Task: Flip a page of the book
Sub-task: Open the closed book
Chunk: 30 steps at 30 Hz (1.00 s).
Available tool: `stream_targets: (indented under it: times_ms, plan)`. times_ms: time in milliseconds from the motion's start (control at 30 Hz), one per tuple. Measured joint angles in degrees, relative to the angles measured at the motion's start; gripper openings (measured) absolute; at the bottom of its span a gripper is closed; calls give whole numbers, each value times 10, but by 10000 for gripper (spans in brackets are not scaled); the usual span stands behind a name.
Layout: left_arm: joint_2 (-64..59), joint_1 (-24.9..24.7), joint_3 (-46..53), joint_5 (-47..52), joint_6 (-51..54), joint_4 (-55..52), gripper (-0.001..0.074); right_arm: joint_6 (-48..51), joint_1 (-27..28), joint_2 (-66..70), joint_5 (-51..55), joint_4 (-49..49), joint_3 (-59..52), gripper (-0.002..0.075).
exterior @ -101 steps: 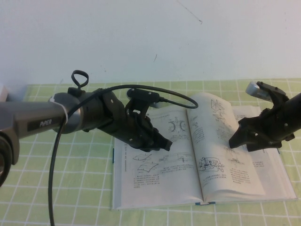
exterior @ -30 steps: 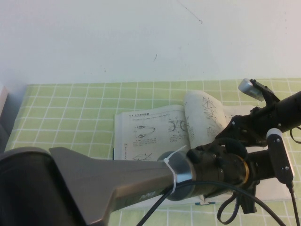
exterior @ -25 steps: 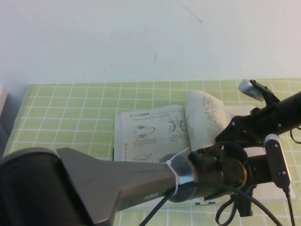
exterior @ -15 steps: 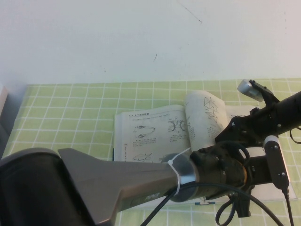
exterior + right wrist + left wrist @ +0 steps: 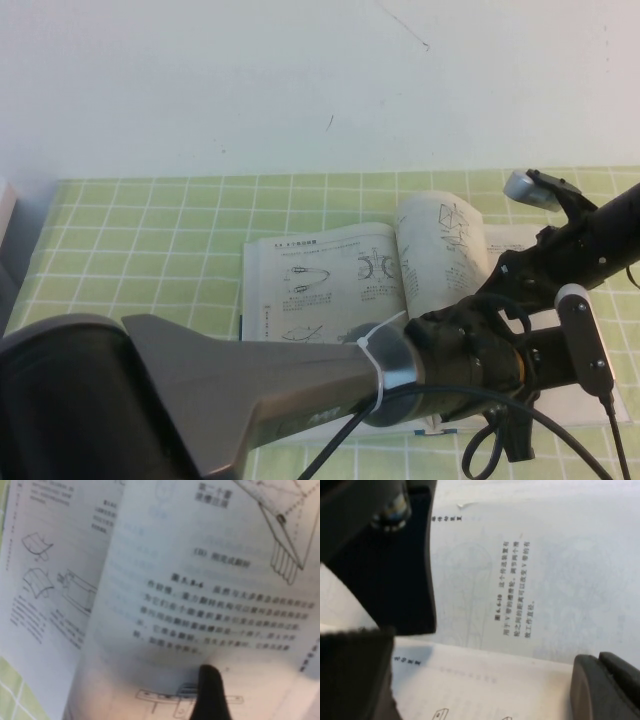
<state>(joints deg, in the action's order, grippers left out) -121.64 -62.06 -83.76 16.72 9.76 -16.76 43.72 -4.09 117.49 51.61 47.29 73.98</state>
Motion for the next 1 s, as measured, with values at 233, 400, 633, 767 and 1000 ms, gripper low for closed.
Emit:
stream_targets:
  times_ms: [233,400,633,767,1000]
  plan:
    - [-2,0,-1,8,-1,1,-4,-43,0,0,11,-49,22,467]
    - [-3,0,-3,13,-1,3,-4,-52,0,0,22,-68,26,463]
    - [-4,0,-4,15,-1,5,-4,-58,0,-9,23,-94,26,404]
    - [-4,0,-5,16,-1,7,-4,-59,0,-20,16,-116,26,335]
    - [-4,0,-5,17,-1,8,-4,-71,0,-23,-21,-151,26,124]
